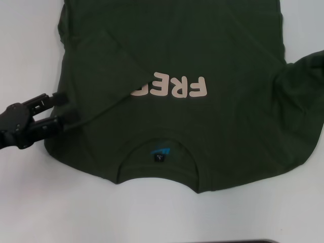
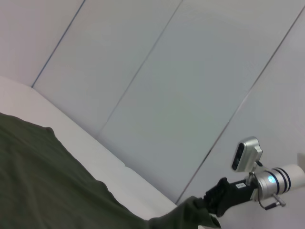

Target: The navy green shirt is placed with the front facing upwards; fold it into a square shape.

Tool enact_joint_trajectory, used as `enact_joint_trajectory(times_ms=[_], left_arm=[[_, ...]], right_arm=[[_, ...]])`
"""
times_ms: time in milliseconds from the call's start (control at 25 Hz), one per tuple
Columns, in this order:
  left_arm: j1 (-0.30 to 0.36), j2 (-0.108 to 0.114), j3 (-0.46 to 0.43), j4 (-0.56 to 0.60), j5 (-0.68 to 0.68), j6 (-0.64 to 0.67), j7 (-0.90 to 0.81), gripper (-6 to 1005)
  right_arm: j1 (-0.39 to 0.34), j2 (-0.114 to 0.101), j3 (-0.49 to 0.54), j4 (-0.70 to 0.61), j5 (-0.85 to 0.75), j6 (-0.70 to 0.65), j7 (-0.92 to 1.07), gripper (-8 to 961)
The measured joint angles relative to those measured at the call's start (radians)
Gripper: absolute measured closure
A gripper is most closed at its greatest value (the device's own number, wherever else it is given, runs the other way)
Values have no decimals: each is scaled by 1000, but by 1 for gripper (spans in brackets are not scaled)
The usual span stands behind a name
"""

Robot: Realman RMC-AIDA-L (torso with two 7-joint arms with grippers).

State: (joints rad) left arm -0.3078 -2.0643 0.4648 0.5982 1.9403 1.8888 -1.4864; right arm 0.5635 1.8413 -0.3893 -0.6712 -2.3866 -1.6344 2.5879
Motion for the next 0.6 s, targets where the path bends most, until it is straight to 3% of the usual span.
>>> enact_joint_trajectory(times_ms=[240, 600], left_arm=[[1, -1, -26, 0, -1, 0, 5, 140], [-1, -4, -44, 0, -2, -5, 6, 140]], right_arm=[[43, 39, -22, 16, 5, -22, -2, 943], [80, 49, -24, 77, 47, -5, -4, 943]])
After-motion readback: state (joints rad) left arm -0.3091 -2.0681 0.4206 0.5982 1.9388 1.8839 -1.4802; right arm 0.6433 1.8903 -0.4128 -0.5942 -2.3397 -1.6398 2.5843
